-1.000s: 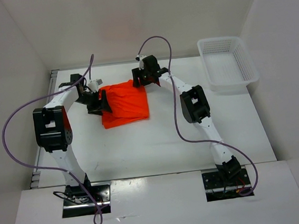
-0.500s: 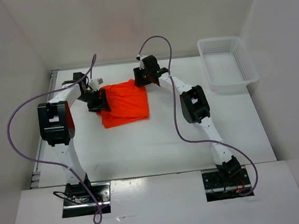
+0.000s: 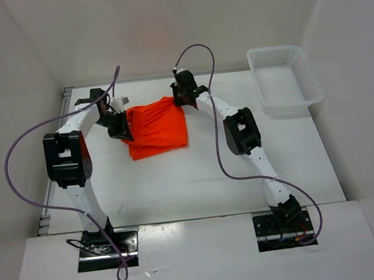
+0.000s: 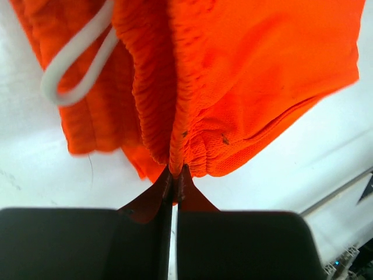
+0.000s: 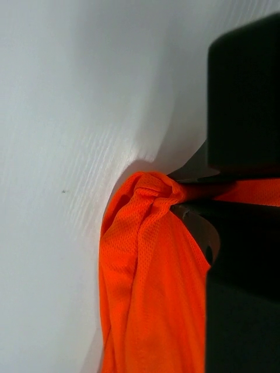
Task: Fold and stack the shorts
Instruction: Fold the shorts
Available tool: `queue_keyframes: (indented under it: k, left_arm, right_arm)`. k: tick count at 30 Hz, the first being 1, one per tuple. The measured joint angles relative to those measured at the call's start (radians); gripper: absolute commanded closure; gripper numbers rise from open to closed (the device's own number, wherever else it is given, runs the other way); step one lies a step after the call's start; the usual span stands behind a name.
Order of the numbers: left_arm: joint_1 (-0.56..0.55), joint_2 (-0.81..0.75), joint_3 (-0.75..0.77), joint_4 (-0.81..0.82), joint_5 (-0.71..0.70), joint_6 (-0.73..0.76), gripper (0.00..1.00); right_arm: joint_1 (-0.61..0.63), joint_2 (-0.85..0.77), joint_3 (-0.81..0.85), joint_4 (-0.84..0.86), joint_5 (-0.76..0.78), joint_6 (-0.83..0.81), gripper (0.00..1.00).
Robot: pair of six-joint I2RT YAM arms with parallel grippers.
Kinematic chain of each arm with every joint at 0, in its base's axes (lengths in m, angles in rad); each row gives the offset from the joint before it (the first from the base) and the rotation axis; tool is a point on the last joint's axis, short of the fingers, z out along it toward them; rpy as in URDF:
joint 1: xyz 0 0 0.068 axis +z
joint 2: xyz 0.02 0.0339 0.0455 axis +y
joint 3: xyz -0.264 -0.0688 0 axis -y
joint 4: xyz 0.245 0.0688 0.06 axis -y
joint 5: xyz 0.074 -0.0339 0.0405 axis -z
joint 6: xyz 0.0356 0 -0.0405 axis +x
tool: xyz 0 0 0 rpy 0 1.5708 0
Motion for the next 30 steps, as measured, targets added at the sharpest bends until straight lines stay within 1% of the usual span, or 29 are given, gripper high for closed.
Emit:
queue_keyframes:
  k: [3,4,6,7,9,10,11,14,17,18,20,22,25,30]
  left_arm:
    - [0.003,-0.032,-0.018,-0.043,0.000,0.000,1.00]
    - [0.003,-0.037,-0.029,-0.053,0.000,0.000,0.99]
    - [0.003,-0.039,-0.052,-0.066,0.000,0.000,0.95]
    - [0.003,-0.038,-0.064,-0.069,0.000,0.000,0.92]
    - [0.000,-0.037,-0.079,-0.080,-0.003,0.001,0.89]
    - [0.000,-0.037,-0.081,-0.085,-0.005,0.002,0.82]
    - [0.000,-0.036,-0.081,-0.087,-0.006,0.001,0.77]
    - [0.000,-0.035,-0.081,-0.087,-0.013,0.001,0.62]
    - [0.000,-0.035,-0.081,-0.089,-0.018,0.002,0.53]
    - [0.000,-0.036,-0.080,-0.090,-0.019,0.001,0.47]
    - [0.002,-0.038,-0.073,-0.095,-0.020,0.003,0.42]
    - [0.004,-0.047,-0.060,-0.100,-0.020,0.002,0.28]
    - [0.016,-0.081,-0.003,-0.103,-0.020,0.000,0.17]
    - [0.029,-0.117,0.128,0.005,-0.028,0.001,0.13]
  right_arm:
    - [0.008,0.000,0.014,-0.003,0.032,0.012,0.83]
    - [0.010,0.000,0.019,-0.002,0.037,0.015,0.76]
    - [0.017,0.000,0.027,-0.002,0.042,0.023,0.68]
    - [0.021,0.000,0.029,-0.002,0.045,0.023,0.56]
    - [0.028,0.000,0.029,-0.001,0.047,0.023,0.47]
    - [0.032,0.000,0.029,-0.002,0.046,0.018,0.42]
    - [0.033,0.000,0.029,-0.002,0.046,0.011,0.35]
    - [0.038,0.000,0.030,-0.001,0.042,-0.008,0.25]
    - [0.039,-0.002,0.031,-0.002,0.043,-0.034,0.20]
    - [0.039,-0.003,0.031,-0.003,0.046,-0.040,0.18]
    - [0.039,-0.014,0.031,-0.006,0.054,-0.058,0.17]
    - [0.039,-0.037,0.030,-0.015,0.061,-0.073,0.15]
    - [0.039,-0.105,0.004,-0.024,0.064,-0.096,0.14]
    - [0.040,-0.285,-0.097,-0.027,0.061,-0.151,0.14]
